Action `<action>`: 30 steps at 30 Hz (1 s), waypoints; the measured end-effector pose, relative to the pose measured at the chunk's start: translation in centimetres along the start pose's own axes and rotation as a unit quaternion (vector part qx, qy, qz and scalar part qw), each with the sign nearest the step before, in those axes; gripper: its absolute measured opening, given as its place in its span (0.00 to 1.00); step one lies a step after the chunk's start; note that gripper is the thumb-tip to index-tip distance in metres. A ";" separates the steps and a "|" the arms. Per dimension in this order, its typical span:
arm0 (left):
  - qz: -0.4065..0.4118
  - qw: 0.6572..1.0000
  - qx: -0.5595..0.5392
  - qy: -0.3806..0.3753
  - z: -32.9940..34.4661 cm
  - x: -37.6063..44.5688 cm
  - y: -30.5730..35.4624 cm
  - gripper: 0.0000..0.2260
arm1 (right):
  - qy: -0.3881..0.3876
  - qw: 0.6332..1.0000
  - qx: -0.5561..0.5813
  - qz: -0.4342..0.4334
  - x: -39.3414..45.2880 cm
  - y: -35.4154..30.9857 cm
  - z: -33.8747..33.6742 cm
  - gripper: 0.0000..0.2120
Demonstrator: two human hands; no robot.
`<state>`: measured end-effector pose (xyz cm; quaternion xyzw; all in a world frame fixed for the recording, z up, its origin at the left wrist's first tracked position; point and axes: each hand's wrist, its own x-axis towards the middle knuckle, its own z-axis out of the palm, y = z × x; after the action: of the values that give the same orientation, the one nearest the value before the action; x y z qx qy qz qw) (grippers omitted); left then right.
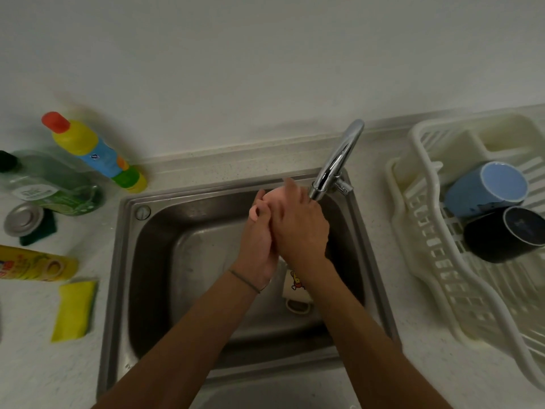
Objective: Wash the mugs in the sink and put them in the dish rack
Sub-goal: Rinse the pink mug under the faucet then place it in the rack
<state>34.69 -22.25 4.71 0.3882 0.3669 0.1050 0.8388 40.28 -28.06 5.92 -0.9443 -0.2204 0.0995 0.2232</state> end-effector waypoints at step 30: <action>-0.056 0.996 -0.066 -0.032 -1.3 -0.8 0.9 0.20 | -0.185 0.870 0.427 0.163 1.3 2.6 -2.8 0.16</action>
<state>33.29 -21.23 5.25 0.3138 0.3531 0.0690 0.8787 43.21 -30.62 7.00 -0.7440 -0.0370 0.3915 0.5402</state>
